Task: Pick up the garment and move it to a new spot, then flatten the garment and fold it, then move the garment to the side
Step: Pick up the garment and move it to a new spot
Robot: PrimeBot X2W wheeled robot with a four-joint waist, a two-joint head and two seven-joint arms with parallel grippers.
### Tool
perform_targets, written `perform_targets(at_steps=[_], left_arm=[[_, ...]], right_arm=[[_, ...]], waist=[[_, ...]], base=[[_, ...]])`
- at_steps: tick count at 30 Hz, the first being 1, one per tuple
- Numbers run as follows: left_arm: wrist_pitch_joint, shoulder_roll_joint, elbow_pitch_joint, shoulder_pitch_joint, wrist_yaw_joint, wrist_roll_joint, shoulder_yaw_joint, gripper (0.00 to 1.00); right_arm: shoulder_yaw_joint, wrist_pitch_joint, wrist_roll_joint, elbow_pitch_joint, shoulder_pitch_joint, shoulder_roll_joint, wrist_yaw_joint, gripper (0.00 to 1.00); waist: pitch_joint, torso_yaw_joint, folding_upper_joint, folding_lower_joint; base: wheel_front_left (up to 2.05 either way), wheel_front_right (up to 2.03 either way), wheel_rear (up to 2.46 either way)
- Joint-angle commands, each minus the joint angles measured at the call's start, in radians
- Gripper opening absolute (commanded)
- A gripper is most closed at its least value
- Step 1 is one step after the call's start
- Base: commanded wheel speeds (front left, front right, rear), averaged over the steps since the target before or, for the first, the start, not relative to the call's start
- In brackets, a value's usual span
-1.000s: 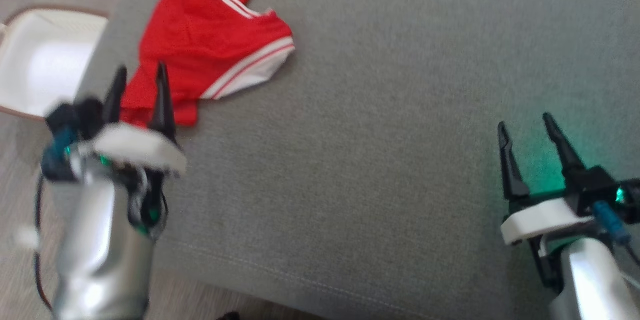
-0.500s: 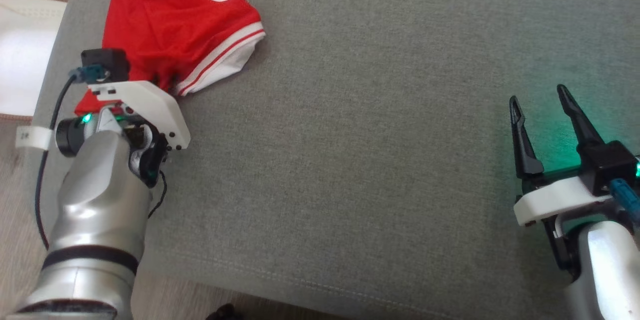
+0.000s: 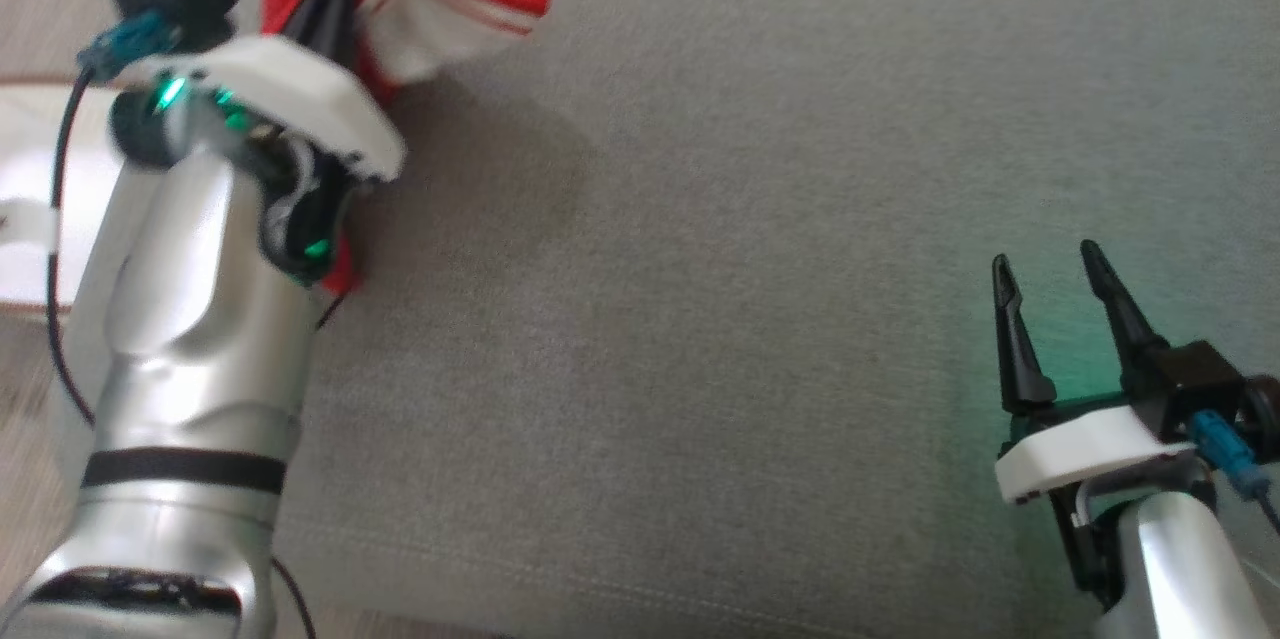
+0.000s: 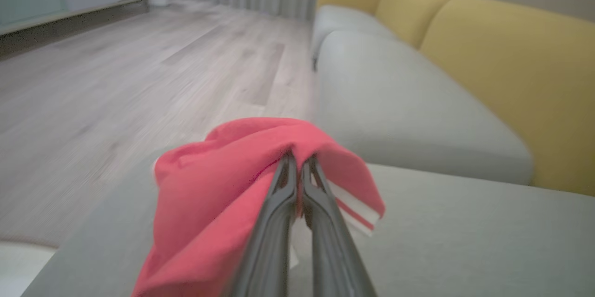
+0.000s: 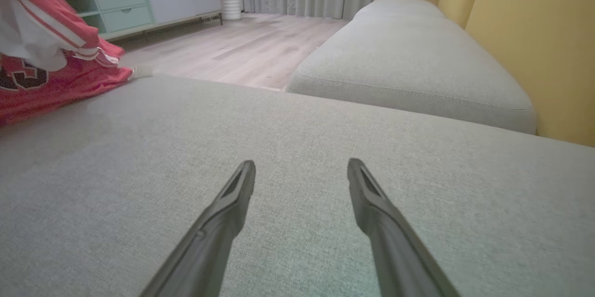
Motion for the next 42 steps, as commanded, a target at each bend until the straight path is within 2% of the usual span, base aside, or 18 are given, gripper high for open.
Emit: perform_targets(at_steps=[1, 8, 13, 17, 20, 25, 30, 32, 34, 38, 39, 40, 41, 42], left_arm=[[0.018, 0.029, -0.101, -0.011, -0.006, -0.023, -0.006, 0.0], [0.208, 0.059, -0.598, 0.138, -0.006, -0.12, -0.1, 0.0], [0.366, 0.022, -0.913, 0.238, 0.004, -0.235, -0.154, 0.0], [0.465, -0.005, -1.091, 0.285, 0.041, -0.318, -0.201, 0.0], [0.518, -0.007, -1.144, 0.303, 0.087, -0.348, -0.201, 0.0], [0.556, 0.026, -1.043, 0.337, 0.149, -0.346, -0.154, 0.0], [0.51, 0.062, -0.776, 0.313, 0.204, -0.31, -0.069, 0.0], [0.452, 0.063, -0.653, 0.272, 0.215, -0.287, -0.041, 0.0], [0.399, 0.07, -0.528, 0.228, 0.208, -0.254, -0.041, 0.0], [0.269, 0.047, -0.311, 0.147, 0.191, -0.235, -0.024, 0.0], [0.239, 0.048, -0.264, 0.129, 0.185, -0.221, -0.028, 0.07], [0.208, 0.043, -0.221, 0.114, 0.183, -0.219, -0.023, 0.21], [0.208, 0.043, -0.221, 0.114, 0.183, -0.219, -0.023, 0.21], [0.182, 0.041, -0.182, 0.1, 0.181, -0.214, -0.021, 0.44]], right_arm=[[0.023, -0.019, 0.008, -0.022, -0.008, 0.008, 0.007, 1.0], [0.036, -0.074, 0.04, 0.043, -0.019, 0.024, 0.007, 1.0], [0.045, -0.108, 0.088, 0.094, -0.018, 0.025, 0.007, 1.0], [0.047, -0.128, 0.119, 0.127, -0.015, 0.025, 0.007, 1.0], [0.056, -0.138, 0.137, 0.147, -0.016, 0.025, 0.007, 1.0], [0.071, -0.149, 0.165, 0.17, -0.024, 0.025, 0.007, 1.0], [0.096, -0.152, 0.183, 0.186, -0.035, 0.025, 0.007, 1.0], [0.105, -0.153, 0.188, 0.191, -0.041, 0.025, 0.007, 1.0], [0.114, -0.153, 0.193, 0.189, -0.049, 0.025, 0.007, 1.0], [0.127, -0.153, 0.199, 0.186, -0.058, 0.025, 0.007, 1.0], [0.13, -0.153, 0.2, 0.185, -0.059, 0.025, 0.007, 1.0], [0.132, -0.153, 0.201, 0.184, -0.06, 0.025, 0.007, 1.0], [0.132, -0.153, 0.201, 0.184, -0.06, 0.025, 0.007, 1.0], [0.134, -0.154, 0.202, 0.184, -0.061, 0.025, 0.007, 1.0]], waist=[[-0.037, -0.03, 0.0, 0.0], [-0.088, -0.133, 0.0, 0.0], [-0.104, -0.226, 0.0, 0.0], [-0.105, -0.296, 0.0, 0.0], [-0.102, -0.347, 0.0, 0.0], [-0.088, -0.414, 0.0, 0.0], [-0.065, -0.455, 0.0, 0.0], [-0.055, -0.465, 0.0, 0.0], [-0.047, -0.473, 0.0, 0.0], [-0.038, -0.486, 0.0, 0.0], [-0.035, -0.487, 0.0, 0.0], [-0.033, -0.488, 0.0, 0.0], [-0.033, -0.488, 0.0, 0.0], [-0.032, -0.489, 0.0, 0.0]], base=[[0.0, 0.0, 0.0], [0.0, 0.0, 0.0], [0.0, 0.0, 0.0], [0.0, 0.0, 0.0], [0.0, 0.0, 0.0], [0.0, 0.0, 0.0], [0.0, 0.0, 0.0], [0.0, 0.0, 0.0], [0.0, 0.0, 0.0], [0.0, 0.0, 0.0], [0.0, 0.0, 0.0], [0.0, 0.0, 0.0], [0.0, 0.0, 0.0], [0.0, 0.0, 0.0]])
